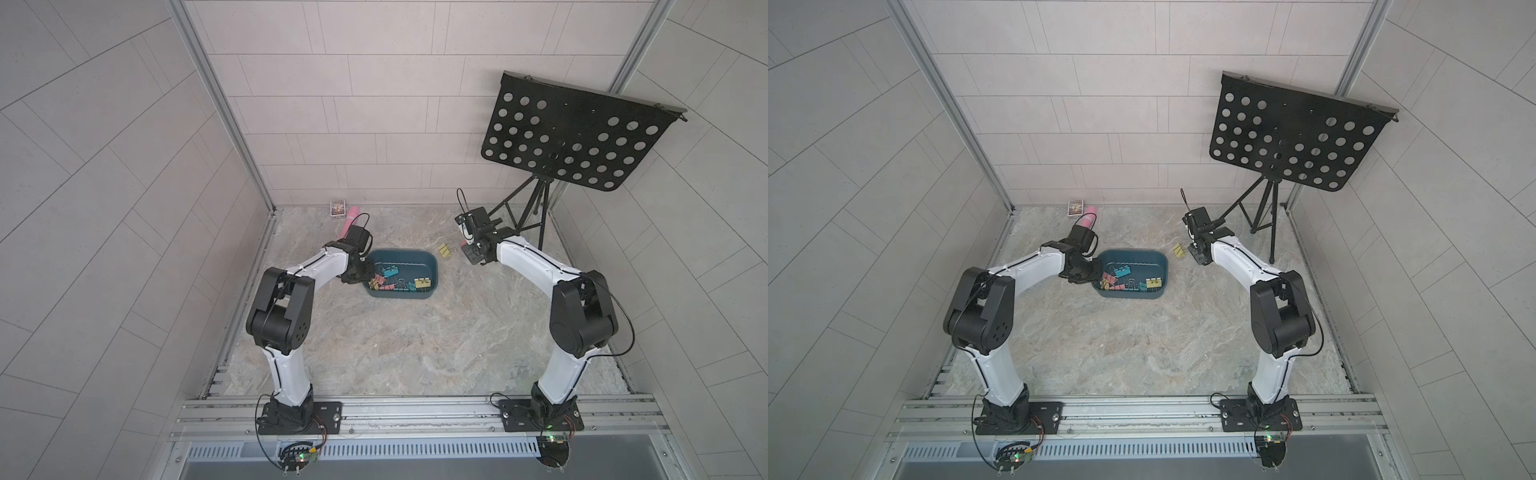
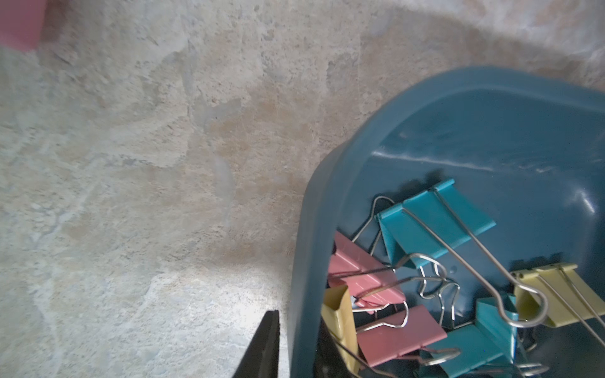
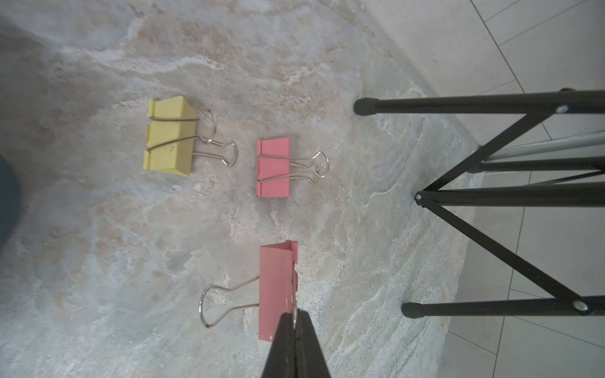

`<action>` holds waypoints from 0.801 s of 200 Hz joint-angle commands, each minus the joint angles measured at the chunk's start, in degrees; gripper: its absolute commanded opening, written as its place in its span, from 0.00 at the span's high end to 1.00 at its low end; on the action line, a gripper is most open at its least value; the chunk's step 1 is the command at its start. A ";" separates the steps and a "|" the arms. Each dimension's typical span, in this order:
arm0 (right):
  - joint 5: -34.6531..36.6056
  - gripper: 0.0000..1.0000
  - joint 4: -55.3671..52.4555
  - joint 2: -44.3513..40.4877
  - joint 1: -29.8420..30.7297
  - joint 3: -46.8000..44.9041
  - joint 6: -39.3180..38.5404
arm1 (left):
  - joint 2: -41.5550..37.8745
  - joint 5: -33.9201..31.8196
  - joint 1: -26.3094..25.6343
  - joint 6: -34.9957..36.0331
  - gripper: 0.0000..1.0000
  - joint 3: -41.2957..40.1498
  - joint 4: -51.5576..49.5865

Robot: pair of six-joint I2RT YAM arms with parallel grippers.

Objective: Take out the binder clips from the storage box
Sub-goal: Place the binder clip at the center of the board.

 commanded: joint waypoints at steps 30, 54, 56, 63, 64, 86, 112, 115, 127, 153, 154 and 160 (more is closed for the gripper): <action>2.42 1.00 3.12 2.63 -1.63 -0.15 -0.02 | -2.05 0.37 0.47 0.39 0.76 0.13 0.08; 2.86 1.00 3.41 4.56 -1.93 0.72 -0.11 | -1.84 0.73 0.48 0.28 0.76 0.13 0.23; 2.90 1.00 3.41 4.67 -1.94 0.80 -0.14 | -1.84 0.74 0.52 0.25 0.76 0.13 0.23; 2.95 1.00 3.50 5.19 -2.03 0.99 -0.11 | -1.84 0.67 0.52 0.30 0.76 0.04 0.24; 2.95 1.00 3.50 5.31 -2.03 1.01 -0.13 | -1.84 0.71 0.53 0.31 0.76 0.08 0.24; 3.37 1.00 4.06 6.47 -2.12 1.21 -0.15 | -1.89 0.54 0.59 0.48 0.76 0.17 0.23; 3.74 1.00 4.29 7.80 -2.11 1.47 -0.21 | -1.65 0.65 0.70 0.59 0.76 0.30 0.04; 3.81 1.00 4.29 7.93 -2.12 1.52 -0.26 | -1.67 0.65 0.64 0.58 0.76 0.26 0.08; 4.13 1.00 4.38 8.48 -2.12 1.56 -0.37 | -1.67 0.65 0.69 0.44 0.76 0.05 0.23; 4.71 1.00 5.04 9.37 -2.12 1.80 -0.59 | -1.67 0.81 0.69 0.54 0.76 0.12 0.21; 4.75 1.00 5.06 9.38 -2.12 1.81 -0.59 | -1.71 0.77 0.65 0.56 0.76 0.12 0.22; 4.86 1.00 5.16 9.55 -2.12 1.95 -0.66 | -1.67 0.78 0.71 0.58 0.76 0.13 0.23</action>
